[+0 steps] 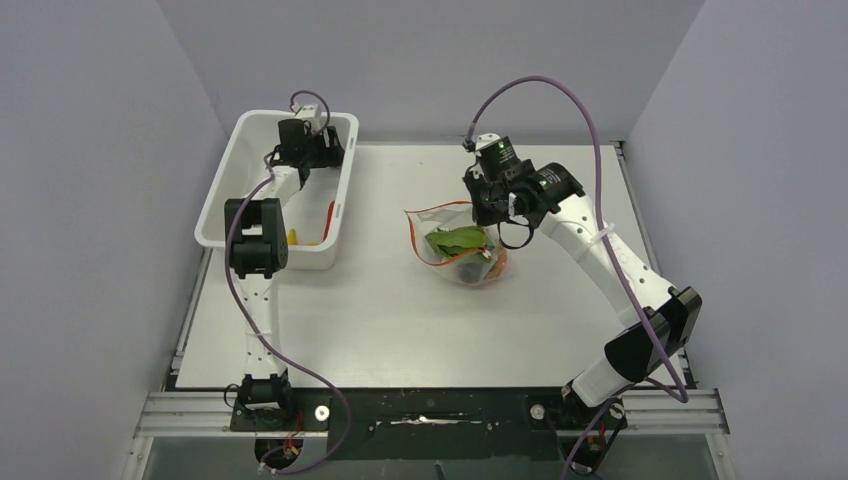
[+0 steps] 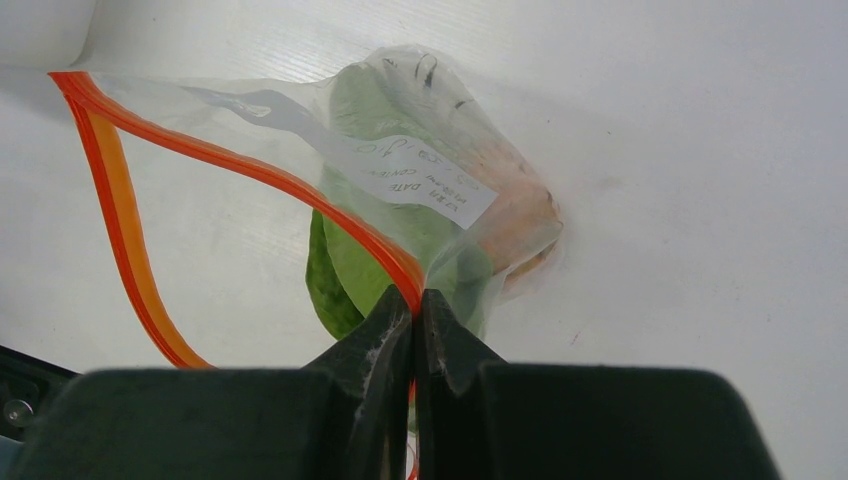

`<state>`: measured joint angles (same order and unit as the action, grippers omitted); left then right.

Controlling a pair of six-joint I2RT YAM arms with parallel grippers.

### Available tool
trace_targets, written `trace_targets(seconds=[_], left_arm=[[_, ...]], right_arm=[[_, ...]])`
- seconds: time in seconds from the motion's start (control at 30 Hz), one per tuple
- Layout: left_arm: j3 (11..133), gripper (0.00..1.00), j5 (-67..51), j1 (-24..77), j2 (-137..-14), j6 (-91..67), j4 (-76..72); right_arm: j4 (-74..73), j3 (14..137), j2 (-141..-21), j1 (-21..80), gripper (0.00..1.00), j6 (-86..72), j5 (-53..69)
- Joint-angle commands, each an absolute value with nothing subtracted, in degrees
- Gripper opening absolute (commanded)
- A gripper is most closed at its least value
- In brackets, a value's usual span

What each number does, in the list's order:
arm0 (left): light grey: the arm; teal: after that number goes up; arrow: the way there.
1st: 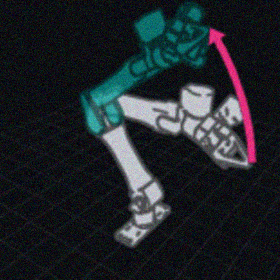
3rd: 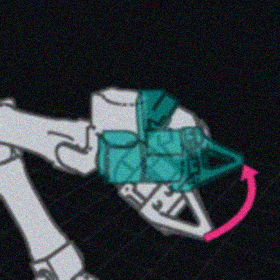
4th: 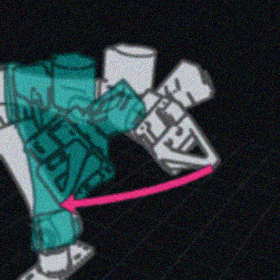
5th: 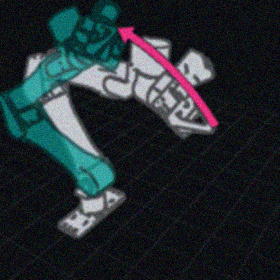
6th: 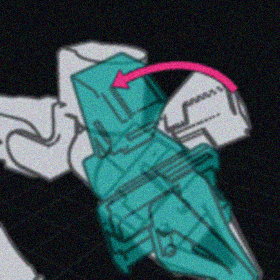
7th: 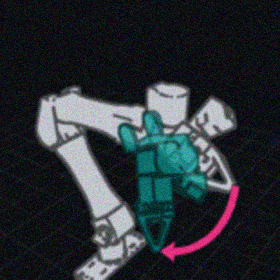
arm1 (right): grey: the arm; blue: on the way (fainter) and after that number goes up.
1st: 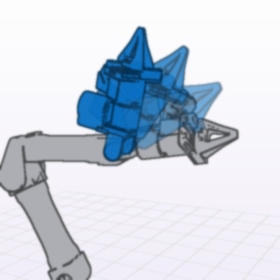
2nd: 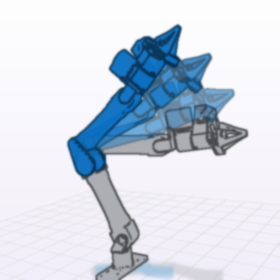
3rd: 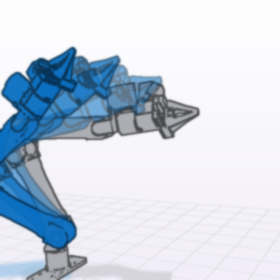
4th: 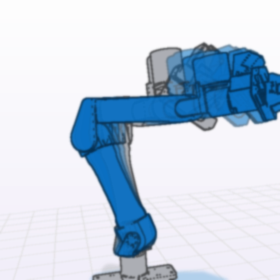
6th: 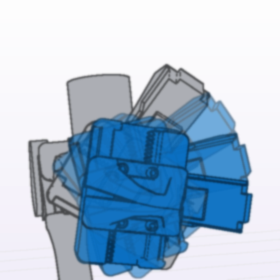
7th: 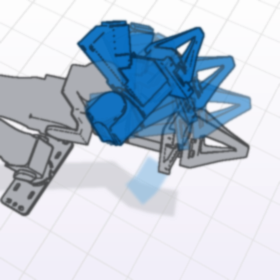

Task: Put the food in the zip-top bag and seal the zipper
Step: Pick up the fake vegetable from the bin.

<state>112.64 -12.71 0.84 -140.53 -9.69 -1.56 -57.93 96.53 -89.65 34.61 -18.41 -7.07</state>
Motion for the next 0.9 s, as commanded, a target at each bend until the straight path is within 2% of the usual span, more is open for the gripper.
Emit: trace_targets(seconds=[0.0,0.23,0.37,0.57,0.87], left_arm=[[117.8,0.70,-15.9,0.0,-143.1,-7.2,-6.2],[123.9,0.69,-19.7,-0.3,-148.2,-5.0,-8.8],[126.5,0.62,-18.1,-0.3,-149.8,-5.2,-7.5],[123.8,0.37,-17.0,0.0,-147.1,-5.2,-6.6],[112.0,0.32,-13.7,0.4,-138.0,-7.2,-8.5]], right_arm=[[-55.9,99.3,-88.4,35.0,0.01,-18.1,-8.5],[-56.5,99.6,-89.0,35.0,0.01,-18.0,-8.7],[-56.8,99.2,-88.7,34.8,0.01,-17.9,-10.0],[-54.7,97.6,-87.4,34.5,0.01,-18.0,-10.5],[-53.0,94.8,-85.7,33.8,0.01,-17.0,-9.6]])
